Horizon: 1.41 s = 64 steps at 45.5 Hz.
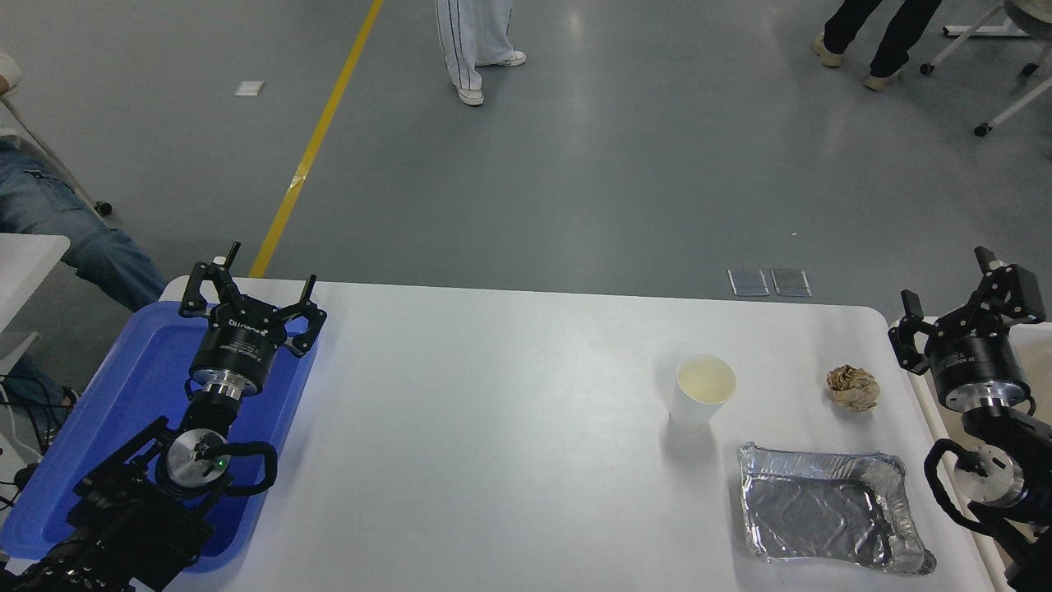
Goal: Pick up paper cup place in dustbin
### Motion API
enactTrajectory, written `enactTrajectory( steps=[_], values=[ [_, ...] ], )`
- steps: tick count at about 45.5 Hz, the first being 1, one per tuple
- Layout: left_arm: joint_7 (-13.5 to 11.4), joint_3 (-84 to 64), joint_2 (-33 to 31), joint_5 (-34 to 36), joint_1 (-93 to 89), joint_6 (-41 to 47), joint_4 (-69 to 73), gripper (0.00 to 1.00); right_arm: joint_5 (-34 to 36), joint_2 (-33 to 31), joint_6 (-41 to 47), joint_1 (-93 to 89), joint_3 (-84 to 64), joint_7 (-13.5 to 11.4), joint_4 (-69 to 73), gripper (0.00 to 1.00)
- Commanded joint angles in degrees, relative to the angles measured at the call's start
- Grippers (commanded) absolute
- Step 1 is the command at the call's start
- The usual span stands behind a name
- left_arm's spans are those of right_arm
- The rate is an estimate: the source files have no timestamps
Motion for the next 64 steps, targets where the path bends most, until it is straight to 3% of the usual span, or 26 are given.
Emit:
enactTrajectory(
  steps=[1,14,20,22,39,51,64],
  values=[
    [0.00,0.00,0.00,0.00,0.00,0.00,0.00,1.00,0.12,1.95,0.16,0.30,-0.07,-0.27,0.27,1.00],
    [0.00,0.00,0.00,0.00,0.00,0.00,0.00,1.00,0.03,2.39,2.53,0.39,-0.06,-0.80,0.62,1.00],
    [0.00,0.00,0.00,0.00,0.00,0.00,0.00,1.00,0.20,2.31,2.80,0.91,0.02,-6.33,0.35,1.00],
    [0.00,0.00,0.00,0.00,0.00,0.00,0.00,1.00,0.21,2.31,2.71,1.09,0.02,-7.04,0.44,1.00],
    [0.00,0.00,0.00,0.00,0.00,0.00,0.00,1.00,1.08,2.22,2.01,2.06,-0.41,-6.95,0.70,1.00],
    [0.00,0.00,0.00,0.00,0.00,0.00,0.00,1.00,11.54,-6.57,-2.91,10.40,-24.92,-7.13,4.66,1.00],
    [0.00,0.00,0.00,0.00,0.00,0.00,0.00,1.00,12.25,-13.42,-3.26,22.44,-45.67,-7.13,5.01,1.00]
  ],
)
